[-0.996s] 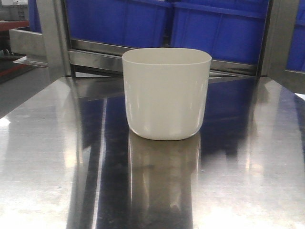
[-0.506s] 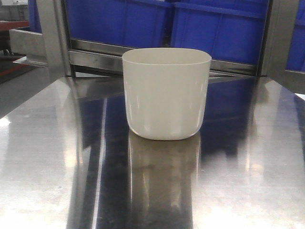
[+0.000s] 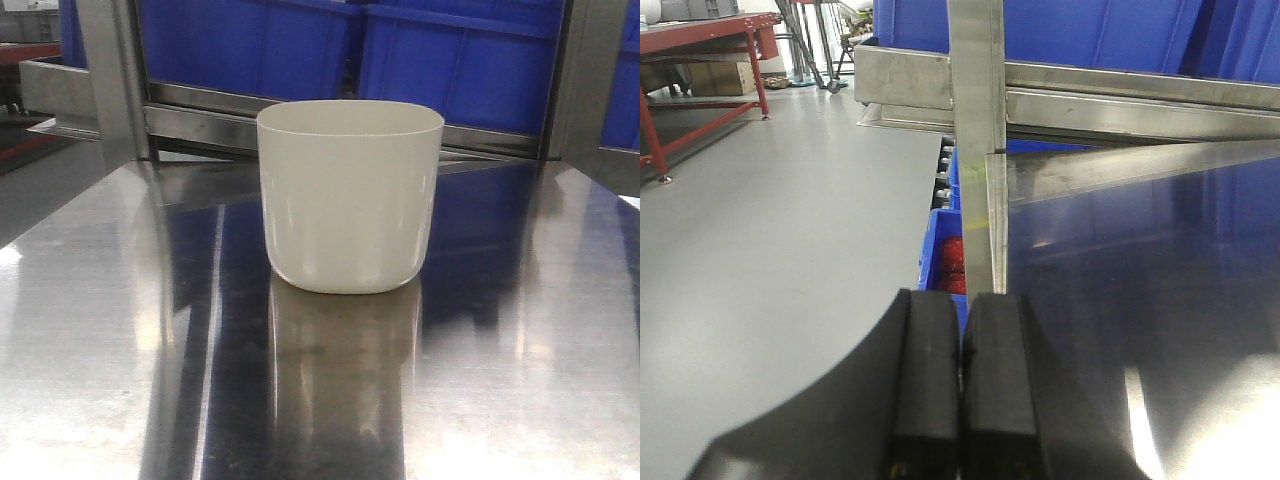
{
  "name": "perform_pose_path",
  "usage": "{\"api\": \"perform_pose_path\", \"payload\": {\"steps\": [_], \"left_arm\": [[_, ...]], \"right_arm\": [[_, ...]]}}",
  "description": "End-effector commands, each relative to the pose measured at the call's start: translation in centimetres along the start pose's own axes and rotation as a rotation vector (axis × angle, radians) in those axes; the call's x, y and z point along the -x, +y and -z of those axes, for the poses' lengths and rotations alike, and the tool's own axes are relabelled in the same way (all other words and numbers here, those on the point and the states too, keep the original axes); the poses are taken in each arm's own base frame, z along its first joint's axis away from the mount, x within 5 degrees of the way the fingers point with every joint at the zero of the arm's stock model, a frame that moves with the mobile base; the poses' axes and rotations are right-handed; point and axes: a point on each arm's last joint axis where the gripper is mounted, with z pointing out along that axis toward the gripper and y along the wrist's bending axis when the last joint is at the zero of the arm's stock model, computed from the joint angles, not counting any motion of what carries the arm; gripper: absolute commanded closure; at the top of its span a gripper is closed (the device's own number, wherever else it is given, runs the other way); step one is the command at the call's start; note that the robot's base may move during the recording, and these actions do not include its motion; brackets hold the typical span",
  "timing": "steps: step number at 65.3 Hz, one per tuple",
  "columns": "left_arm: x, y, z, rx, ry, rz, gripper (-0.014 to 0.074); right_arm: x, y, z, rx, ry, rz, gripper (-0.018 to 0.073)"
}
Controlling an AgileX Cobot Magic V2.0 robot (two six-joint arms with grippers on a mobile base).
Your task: Move white bin to right shelf second layer
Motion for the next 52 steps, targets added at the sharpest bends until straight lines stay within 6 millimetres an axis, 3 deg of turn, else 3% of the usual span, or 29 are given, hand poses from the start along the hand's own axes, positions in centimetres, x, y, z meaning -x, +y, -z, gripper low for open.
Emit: {"api": "perform_pose_path", "payload": {"steps": [1,22,33,45,52], "left_arm": [[-0.4,0.0,-0.1,-0.002,-0.065,0.011,0.0512],[-0.4,0.0,-0.1,-0.002,-0.065,0.011,0.0512],[-0.4,0.0,-0.1,-0.002,-0.065,0.011,0.0512],[-0.4,0.0,-0.1,-0.002,-0.065,0.011,0.0512],[-0.4,0.0,-0.1,-0.002,-0.065,0.011,0.0512]], "right_arm": [[2.9,0.0,0.0,-0.012,-0.072,0.009,0.0508],[8.2,-0.1,-3.2,-0.022,0.102,0.093,0.0508],[10.2,0.2,-5.9,-0.009,0.176,-0.002,0.0508],[10.7,1.9,-8.9,0.053,0.308,-0.126,0.0505],[10.3,3.4,-10.9,0.074,0.415,-0.142,0.0443]]}}
